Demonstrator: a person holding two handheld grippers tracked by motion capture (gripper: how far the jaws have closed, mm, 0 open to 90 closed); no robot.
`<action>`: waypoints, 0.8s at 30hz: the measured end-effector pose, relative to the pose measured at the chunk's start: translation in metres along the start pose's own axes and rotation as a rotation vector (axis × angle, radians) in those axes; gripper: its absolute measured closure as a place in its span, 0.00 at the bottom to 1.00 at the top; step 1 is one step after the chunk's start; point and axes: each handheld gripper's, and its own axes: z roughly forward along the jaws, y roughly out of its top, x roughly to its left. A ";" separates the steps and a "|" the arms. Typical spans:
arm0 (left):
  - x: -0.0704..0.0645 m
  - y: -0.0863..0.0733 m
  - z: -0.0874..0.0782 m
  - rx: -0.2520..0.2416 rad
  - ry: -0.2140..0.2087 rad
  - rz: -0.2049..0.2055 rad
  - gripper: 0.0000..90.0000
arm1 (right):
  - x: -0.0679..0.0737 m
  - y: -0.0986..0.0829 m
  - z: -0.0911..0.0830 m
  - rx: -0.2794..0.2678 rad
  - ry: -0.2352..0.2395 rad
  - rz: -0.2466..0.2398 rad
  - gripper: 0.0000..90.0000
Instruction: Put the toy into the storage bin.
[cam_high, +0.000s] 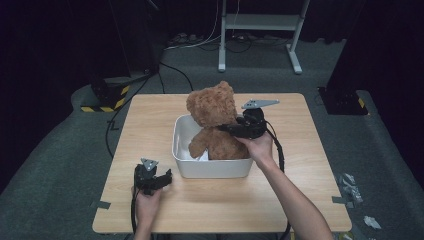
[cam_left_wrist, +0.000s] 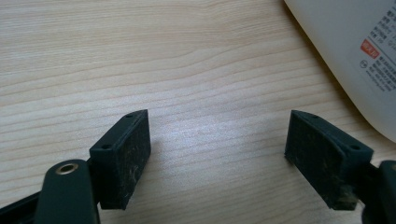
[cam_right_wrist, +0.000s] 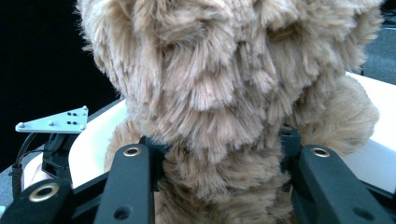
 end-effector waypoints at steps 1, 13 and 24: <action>0.000 0.000 0.000 0.000 0.001 0.005 0.25 | 0.000 0.000 0.000 0.001 0.001 0.002 0.61; 0.000 0.000 0.000 0.001 0.001 0.003 0.25 | -0.002 -0.003 -0.001 -0.002 -0.007 0.005 0.59; 0.000 0.000 0.000 0.001 0.001 0.003 0.25 | 0.001 -0.003 -0.001 0.006 -0.024 -0.006 0.55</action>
